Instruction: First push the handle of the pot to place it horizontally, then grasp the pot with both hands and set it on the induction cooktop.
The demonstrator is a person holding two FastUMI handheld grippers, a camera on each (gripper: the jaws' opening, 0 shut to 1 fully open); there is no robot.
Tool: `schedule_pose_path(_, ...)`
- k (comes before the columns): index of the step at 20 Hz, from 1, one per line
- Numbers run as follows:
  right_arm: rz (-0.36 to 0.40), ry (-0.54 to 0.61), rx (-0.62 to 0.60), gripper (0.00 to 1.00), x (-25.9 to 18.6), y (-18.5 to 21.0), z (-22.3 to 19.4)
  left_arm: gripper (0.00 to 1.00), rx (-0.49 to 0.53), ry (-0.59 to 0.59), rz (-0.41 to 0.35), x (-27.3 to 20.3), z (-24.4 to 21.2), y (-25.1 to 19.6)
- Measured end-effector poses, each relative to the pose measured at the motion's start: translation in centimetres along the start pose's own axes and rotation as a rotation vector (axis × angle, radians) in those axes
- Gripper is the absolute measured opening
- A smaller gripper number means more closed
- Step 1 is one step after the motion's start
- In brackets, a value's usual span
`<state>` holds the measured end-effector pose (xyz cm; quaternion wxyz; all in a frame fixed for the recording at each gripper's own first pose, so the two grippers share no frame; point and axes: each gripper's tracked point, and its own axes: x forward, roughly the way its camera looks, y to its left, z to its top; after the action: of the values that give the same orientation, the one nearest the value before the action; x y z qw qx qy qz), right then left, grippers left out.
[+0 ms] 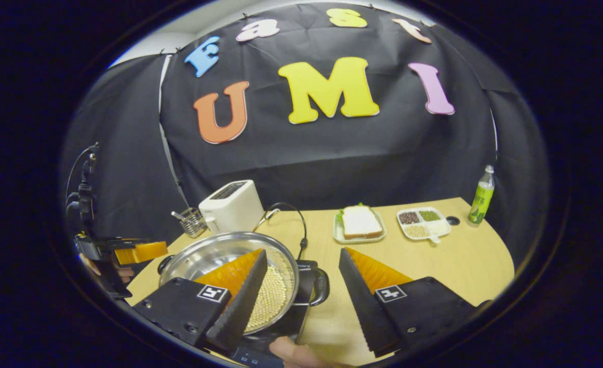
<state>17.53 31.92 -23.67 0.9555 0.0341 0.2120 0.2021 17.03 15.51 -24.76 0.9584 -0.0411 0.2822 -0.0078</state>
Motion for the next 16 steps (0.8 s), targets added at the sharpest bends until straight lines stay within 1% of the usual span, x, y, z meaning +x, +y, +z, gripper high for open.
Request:
schedule_pose_path(1,-0.003,-0.016,-0.014,0.94,-1.1,0.1,0.5,0.96,-0.002,-0.005,0.0,-0.7,0.2,-0.4)
schedule_pose_path(3,-0.017,-0.056,-0.038,0.94,-3.5,0.4,1.5,0.96,0.007,-0.032,0.005,-2.5,1.0,-0.8)
schedule_pose_path(5,-0.034,-0.111,-0.044,0.94,-6.2,0.2,2.8,0.96,0.017,-0.097,0.012,-5.2,2.4,-1.7)
schedule_pose_path(7,-0.049,-0.15,-0.035,0.97,-9.1,-0.3,3.7,0.96,0.015,-0.169,0.003,-8.5,4.0,-3.3)
schedule_pose_path(11,-0.097,-0.225,-0.012,0.98,-15.1,-2.8,5.1,0.96,0.005,-0.305,-0.011,-15.6,5.8,-6.7)
schedule_pose_path(14,-0.129,-0.284,-0.03,0.99,-20.6,-5.3,5.6,0.96,0.021,-0.401,-0.012,-20.8,6.6,-8.9)
schedule_pose_path(16,-0.185,-0.325,-0.043,0.97,-24.5,-7.5,5.9,0.95,0.017,-0.435,-0.027,-24.1,6.3,-10.9)
